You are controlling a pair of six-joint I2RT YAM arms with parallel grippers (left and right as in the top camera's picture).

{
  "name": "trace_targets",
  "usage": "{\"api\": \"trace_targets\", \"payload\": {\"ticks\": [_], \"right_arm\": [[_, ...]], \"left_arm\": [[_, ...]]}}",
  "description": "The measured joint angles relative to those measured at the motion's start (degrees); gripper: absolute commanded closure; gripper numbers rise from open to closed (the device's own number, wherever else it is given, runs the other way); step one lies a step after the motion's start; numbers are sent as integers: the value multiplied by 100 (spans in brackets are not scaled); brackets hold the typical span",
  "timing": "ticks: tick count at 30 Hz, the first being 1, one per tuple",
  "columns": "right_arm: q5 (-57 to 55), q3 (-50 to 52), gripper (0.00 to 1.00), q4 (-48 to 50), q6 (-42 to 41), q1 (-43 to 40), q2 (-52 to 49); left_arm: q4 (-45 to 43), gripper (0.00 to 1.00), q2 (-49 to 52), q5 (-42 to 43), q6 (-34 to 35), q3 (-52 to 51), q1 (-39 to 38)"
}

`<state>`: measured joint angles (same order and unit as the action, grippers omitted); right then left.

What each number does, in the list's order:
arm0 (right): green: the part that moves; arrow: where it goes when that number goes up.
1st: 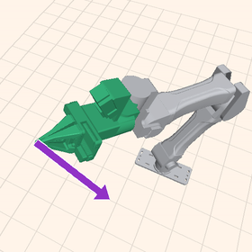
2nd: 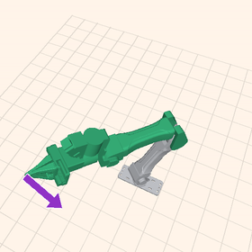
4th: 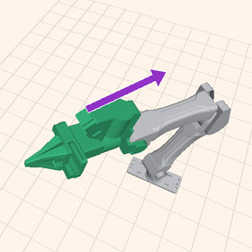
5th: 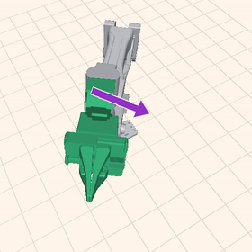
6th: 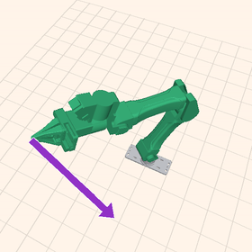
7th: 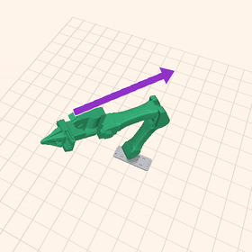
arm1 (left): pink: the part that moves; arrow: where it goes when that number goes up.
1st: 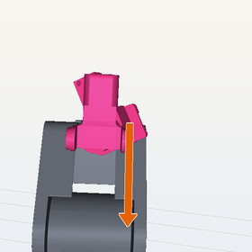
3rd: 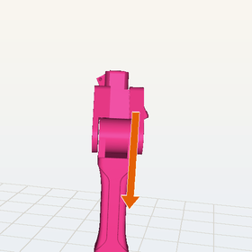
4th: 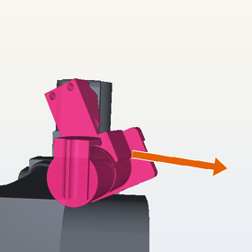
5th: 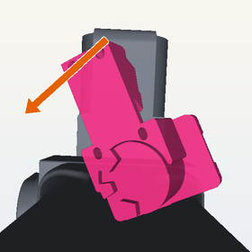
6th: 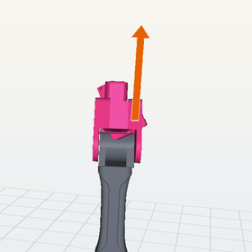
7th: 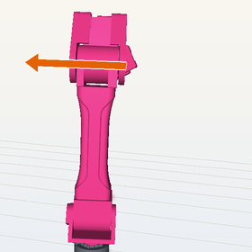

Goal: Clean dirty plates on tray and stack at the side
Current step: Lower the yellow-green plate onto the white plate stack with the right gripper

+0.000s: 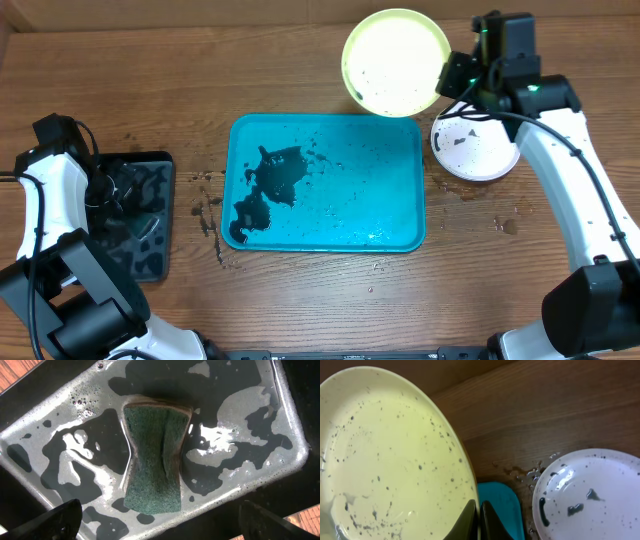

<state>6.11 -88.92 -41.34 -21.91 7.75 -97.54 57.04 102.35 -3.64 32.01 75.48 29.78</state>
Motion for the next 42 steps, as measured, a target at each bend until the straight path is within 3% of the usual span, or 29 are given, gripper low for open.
{"api": "trace_targets", "payload": {"ticks": [10,27,35,42], "right_arm": [[350,0,96,-343,-352,-363,-2],[-57,0,96,-903,-372,-772,0],[-1521,0,96,-1722,-1759,-1226,-33],[-1744,0,96,-2120,-2103,-1488,-839]], "left_arm": [[-2,0,0,0,0,0,0],[-2,0,0,0,0,0,0],[-2,0,0,0,2,0,0],[-2,0,0,0,0,0,0]]}}
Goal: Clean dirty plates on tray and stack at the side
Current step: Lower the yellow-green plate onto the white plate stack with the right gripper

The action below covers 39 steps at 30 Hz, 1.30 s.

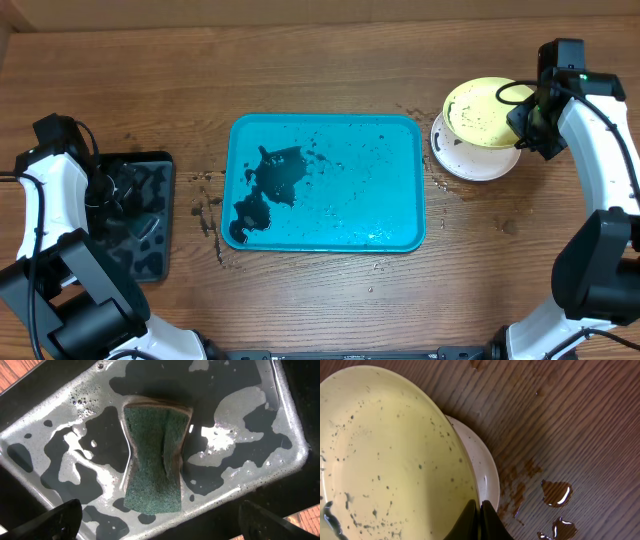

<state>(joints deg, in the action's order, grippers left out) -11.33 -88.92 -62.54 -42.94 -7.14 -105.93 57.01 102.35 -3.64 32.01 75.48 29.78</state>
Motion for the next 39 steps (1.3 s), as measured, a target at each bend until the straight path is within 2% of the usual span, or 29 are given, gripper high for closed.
{"api": "trace_targets", "payload": {"ticks": [4,5,7,8,9,11,15,19,23,29,39], "right_arm": [[24,496,96,586,-33,-109,-35],[85,612,86,625,-35,-111,-50],[164,713,40,649,-37,-111,-50],[199,721,26,643,13,-111,-50],[247,726,19,647,94,-111,-50],[372,726,11,599,184,-111,-50],[651,623,7,433,332,-96,116],[1241,461,5,1078,507,332,1484],[929,455,4,1255,546,898,2116],[162,455,0,1539,667,1609,2236],[39,455,0,1600,697,1609,2236]], "left_arm": [[0,0,0,0,0,0,0],[2,1,0,0,0,0,0],[2,0,0,0,0,0,0],[2,0,0,0,2,0,0],[0,0,0,0,0,0,0],[2,0,0,0,0,0,0],[0,0,0,0,0,0,0],[-2,0,0,0,0,0,0],[2,0,0,0,0,0,0],[0,0,0,0,0,0,0],[2,0,0,0,0,0,0]]}}
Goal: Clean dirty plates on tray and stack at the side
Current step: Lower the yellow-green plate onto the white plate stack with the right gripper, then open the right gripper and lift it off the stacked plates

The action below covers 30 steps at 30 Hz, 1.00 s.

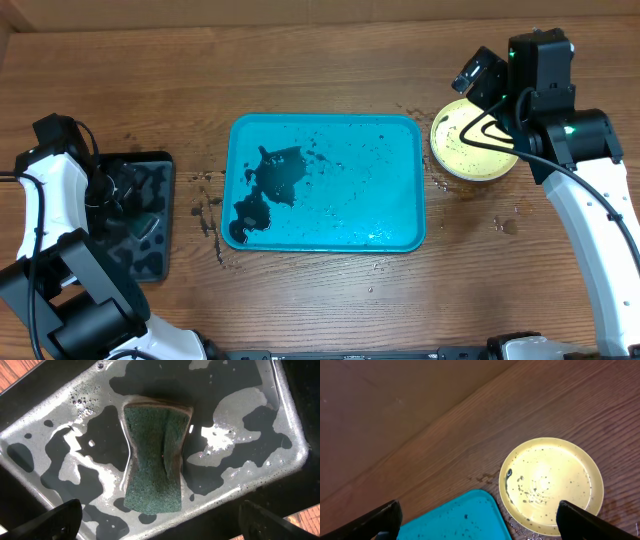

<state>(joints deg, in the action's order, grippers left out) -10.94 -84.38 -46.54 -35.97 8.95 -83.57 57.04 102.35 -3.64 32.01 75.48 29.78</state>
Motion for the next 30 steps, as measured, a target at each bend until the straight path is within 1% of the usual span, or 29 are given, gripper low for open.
{"api": "trace_targets", "payload": {"ticks": [5,17,21,23,30], "right_arm": [[0,0,0,96,-2,0,2],[-2,0,0,-192,2,0,24],[-70,0,0,-343,175,46,184],[-247,0,0,-452,223,155,278],[-1174,0,0,-503,310,990,422]], "left_arm": [[0,0,0,0,0,0,0],[0,0,0,0,0,0,0],[0,0,0,0,0,0,0],[0,0,0,0,0,0,0],[0,0,0,0,0,0,0]]}}
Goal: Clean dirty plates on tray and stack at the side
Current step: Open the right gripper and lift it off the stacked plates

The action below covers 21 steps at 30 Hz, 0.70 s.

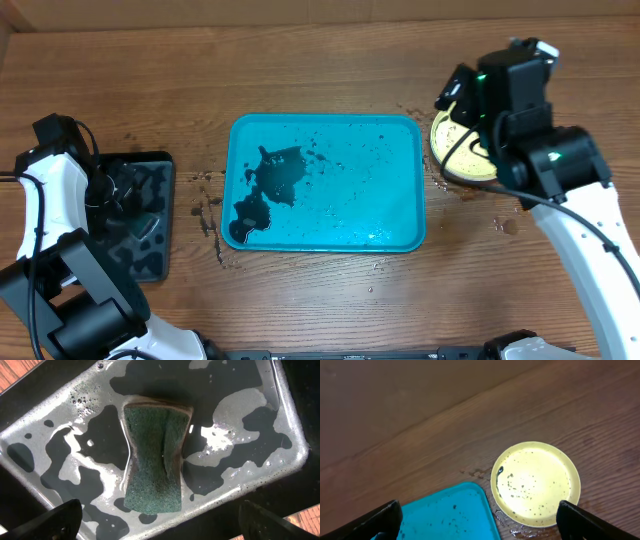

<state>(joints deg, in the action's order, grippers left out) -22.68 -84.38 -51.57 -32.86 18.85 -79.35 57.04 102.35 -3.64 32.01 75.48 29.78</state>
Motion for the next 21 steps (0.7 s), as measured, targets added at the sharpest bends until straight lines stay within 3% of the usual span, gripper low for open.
{"api": "trace_targets", "payload": {"ticks": [21], "right_arm": [[-328,0,0,254,286,304,0]], "left_arm": [[0,0,0,0,0,0,0]]}}
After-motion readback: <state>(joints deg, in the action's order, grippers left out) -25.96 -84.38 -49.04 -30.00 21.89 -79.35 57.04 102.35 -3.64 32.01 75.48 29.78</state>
